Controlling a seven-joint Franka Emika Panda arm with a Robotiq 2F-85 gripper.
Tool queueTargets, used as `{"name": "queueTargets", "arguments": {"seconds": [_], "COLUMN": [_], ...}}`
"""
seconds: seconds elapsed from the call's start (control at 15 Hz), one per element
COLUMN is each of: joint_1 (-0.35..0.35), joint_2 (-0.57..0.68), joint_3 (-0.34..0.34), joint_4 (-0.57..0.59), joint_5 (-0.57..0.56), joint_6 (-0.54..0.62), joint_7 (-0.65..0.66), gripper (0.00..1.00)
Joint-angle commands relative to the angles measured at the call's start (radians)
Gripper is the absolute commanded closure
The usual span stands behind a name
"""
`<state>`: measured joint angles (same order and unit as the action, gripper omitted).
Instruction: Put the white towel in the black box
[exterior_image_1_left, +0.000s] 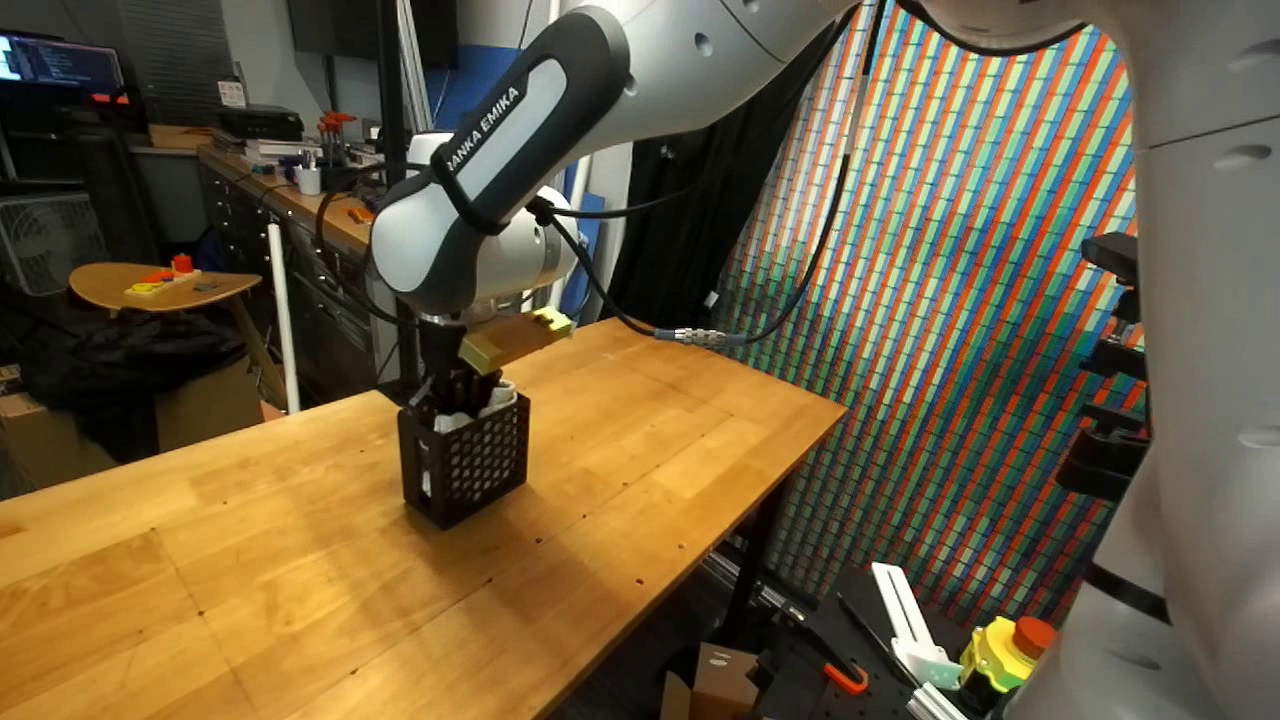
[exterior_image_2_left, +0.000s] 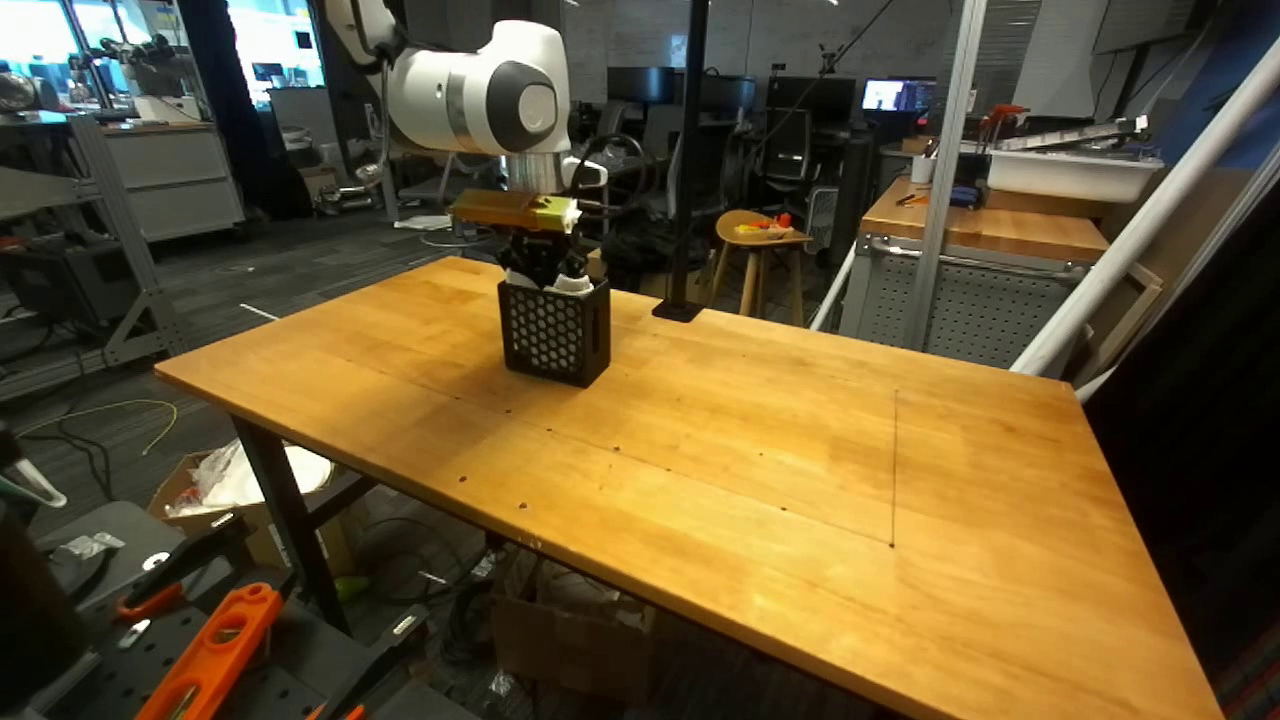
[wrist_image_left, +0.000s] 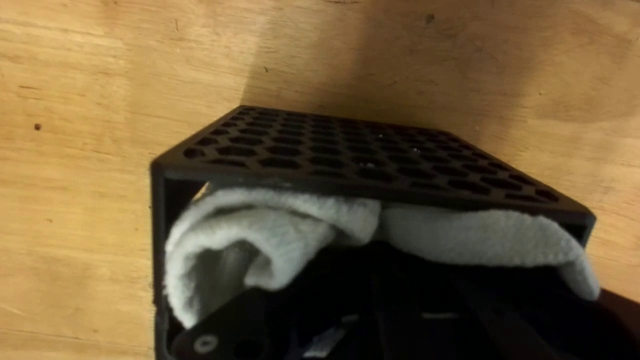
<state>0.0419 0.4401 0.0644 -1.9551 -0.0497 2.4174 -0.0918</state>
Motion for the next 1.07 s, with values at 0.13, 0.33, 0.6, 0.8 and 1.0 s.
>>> {"name": "queueTargets", "arguments": {"seconds": [0.13,0.33,0.6,0.8,1.0], "joint_1": [-0.034,-0.037,-0.024,-0.011,0.002], "joint_2": [0.043,0.041,-0.008,-0.053,-0.107], "joint_3": [0.033,0.039,0.023,0.011,-0.004], "joint_4": [-0.010,-0.016,-0.031,-0.041,-0.049], "joint_5": [0.073,0.083,0.053,0.026,-0.015], "joint_6": [0.050,0.051,0.029,0.010,-0.013], "joint_7": [-0.078,-0.097,-0.086,-0.065,-0.040], "gripper": [0.88,0.88,0.88,0.88,0.88]}}
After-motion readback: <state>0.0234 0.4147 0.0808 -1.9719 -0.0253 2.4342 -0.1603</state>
